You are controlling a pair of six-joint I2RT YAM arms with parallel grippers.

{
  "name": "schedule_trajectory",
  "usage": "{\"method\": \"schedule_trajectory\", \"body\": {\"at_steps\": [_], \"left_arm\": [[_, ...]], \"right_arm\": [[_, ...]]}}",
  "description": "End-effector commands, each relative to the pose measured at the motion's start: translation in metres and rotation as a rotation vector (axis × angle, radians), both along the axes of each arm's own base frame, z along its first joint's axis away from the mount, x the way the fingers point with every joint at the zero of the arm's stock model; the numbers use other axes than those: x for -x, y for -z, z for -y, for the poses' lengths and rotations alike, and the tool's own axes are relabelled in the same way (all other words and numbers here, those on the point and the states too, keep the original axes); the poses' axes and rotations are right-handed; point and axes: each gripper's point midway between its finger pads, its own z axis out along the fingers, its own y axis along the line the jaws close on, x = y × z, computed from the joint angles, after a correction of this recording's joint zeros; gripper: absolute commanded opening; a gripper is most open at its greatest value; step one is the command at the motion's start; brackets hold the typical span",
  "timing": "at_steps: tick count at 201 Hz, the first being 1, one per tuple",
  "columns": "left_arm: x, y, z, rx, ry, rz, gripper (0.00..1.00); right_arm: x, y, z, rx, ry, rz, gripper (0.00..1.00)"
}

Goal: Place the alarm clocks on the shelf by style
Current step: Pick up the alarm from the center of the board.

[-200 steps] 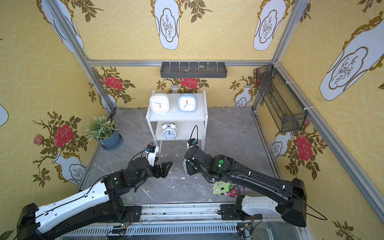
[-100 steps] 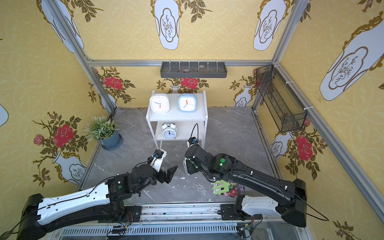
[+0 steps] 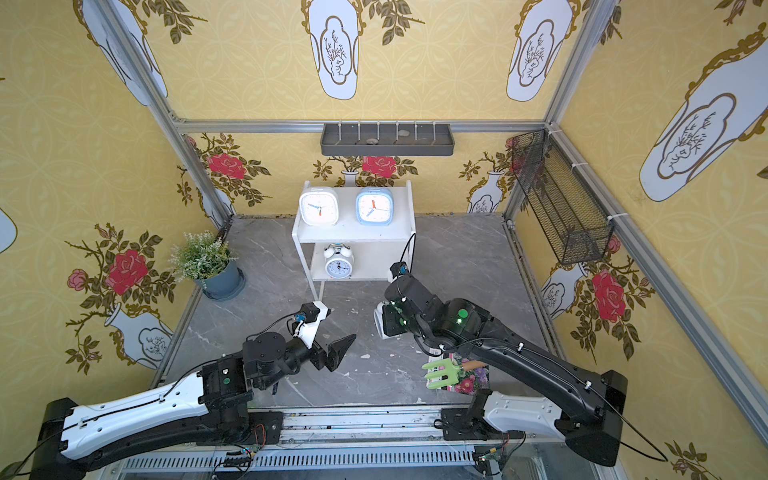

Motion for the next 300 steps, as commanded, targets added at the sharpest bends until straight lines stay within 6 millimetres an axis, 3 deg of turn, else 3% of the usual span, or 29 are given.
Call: {"method": "schedule_trajectory", "body": {"at_steps": [1,56,128,300], "left_arm": [[0.012,-0.007,0.014,-0.003,0.094,0.041,0.99],[0.014,-0.008,0.028,-0.050,0.107,0.113,0.99],[0.012,-0.012,0.031,-0.067,0.110,0.161,0.99],[0.016,-0.004,0.027,-0.064,0.125,0.174,0.99]], "right_arm": [[0.004,-0.021,-0.017,-0.120,-0.077,-0.013,0.00],[0.024,-0.052,-0.036,-0.227,-0.218,-0.056,0.00],[0.035,-0.073,-0.048,-0.273,-0.295,-0.058,0.00],[0.050,-0.075,-0.062,-0.313,-0.374,-0.097,0.00]]}}
